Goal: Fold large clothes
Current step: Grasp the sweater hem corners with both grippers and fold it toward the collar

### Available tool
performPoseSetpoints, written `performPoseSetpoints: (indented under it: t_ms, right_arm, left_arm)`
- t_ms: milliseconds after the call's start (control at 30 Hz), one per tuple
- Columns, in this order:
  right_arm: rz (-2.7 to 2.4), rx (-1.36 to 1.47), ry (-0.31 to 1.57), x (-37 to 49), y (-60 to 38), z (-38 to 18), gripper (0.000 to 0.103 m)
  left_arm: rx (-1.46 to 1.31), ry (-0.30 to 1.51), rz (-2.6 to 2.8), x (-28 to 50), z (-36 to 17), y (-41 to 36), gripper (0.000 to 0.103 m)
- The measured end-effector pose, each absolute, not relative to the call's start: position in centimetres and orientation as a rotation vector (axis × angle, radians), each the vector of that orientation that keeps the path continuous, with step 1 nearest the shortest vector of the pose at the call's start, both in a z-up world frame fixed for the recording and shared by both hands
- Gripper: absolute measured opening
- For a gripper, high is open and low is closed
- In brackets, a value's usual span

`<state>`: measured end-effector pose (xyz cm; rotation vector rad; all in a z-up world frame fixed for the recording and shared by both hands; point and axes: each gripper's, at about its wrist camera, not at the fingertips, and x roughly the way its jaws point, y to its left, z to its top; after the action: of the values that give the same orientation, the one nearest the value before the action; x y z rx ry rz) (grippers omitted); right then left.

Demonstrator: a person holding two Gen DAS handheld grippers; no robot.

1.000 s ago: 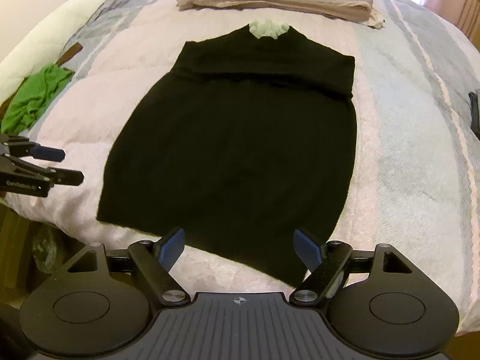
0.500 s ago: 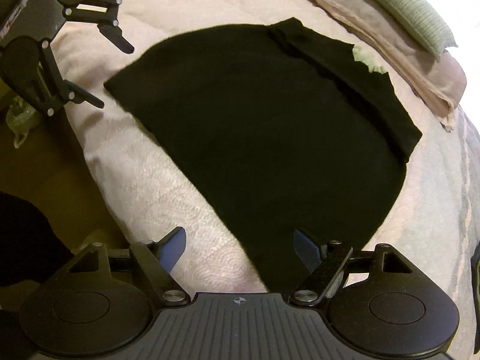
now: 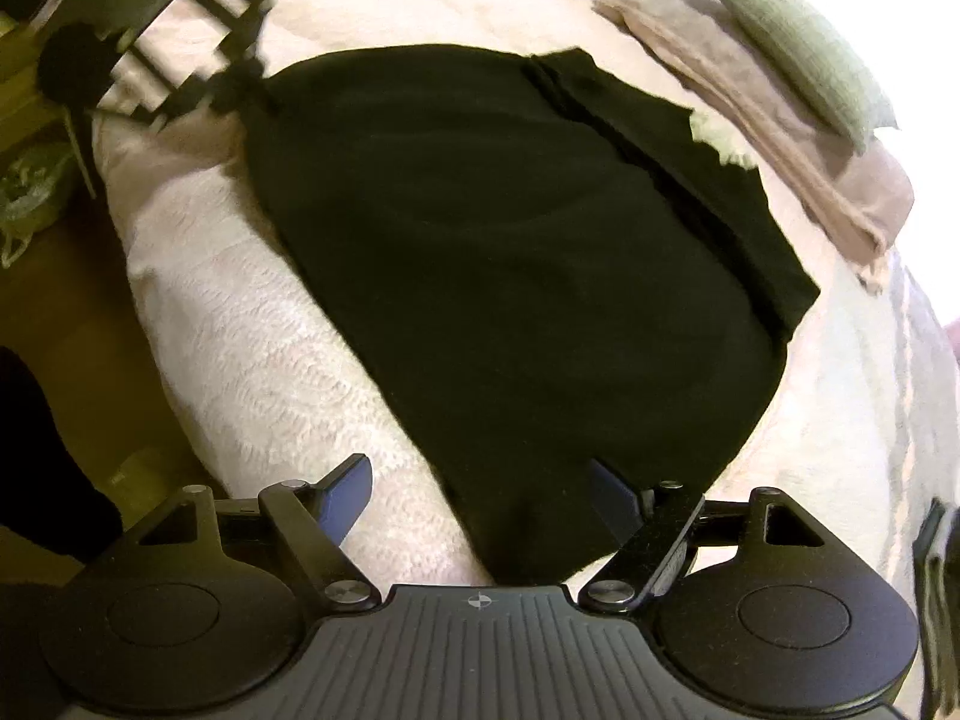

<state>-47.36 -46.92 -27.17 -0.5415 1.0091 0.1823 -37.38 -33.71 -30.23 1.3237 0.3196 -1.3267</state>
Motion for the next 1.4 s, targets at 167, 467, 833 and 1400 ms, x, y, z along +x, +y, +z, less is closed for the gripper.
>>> performPoseSetpoints:
  t_ms: [167, 467, 833, 1400]
  right_arm:
    - [0.242, -0.635, 0.923, -47.2, -45.0, -28.9, 0.077]
    - [0.117, -0.728, 0.905, -46.9, -48.3, -31.6, 0.046]
    - [0.173, -0.787, 0.954, -48.1, -49.9, -26.9, 0.0]
    - [0.289, -0.755, 1.052, -55.6, -45.6, -20.6, 0.0]
  left_arm:
    - [1.012, 0.577, -1.267, -33.2, -26.4, -35.7, 0.007]
    - [0.894, 0.673, -1.267, -30.8, -24.5, -36.5, 0.007]
    - [0.976, 0.603, -1.34, -33.2, -23.4, -34.2, 0.003]
    - [0.884, 0.714, -1.361, -36.9, -19.3, -25.4, 0.0]
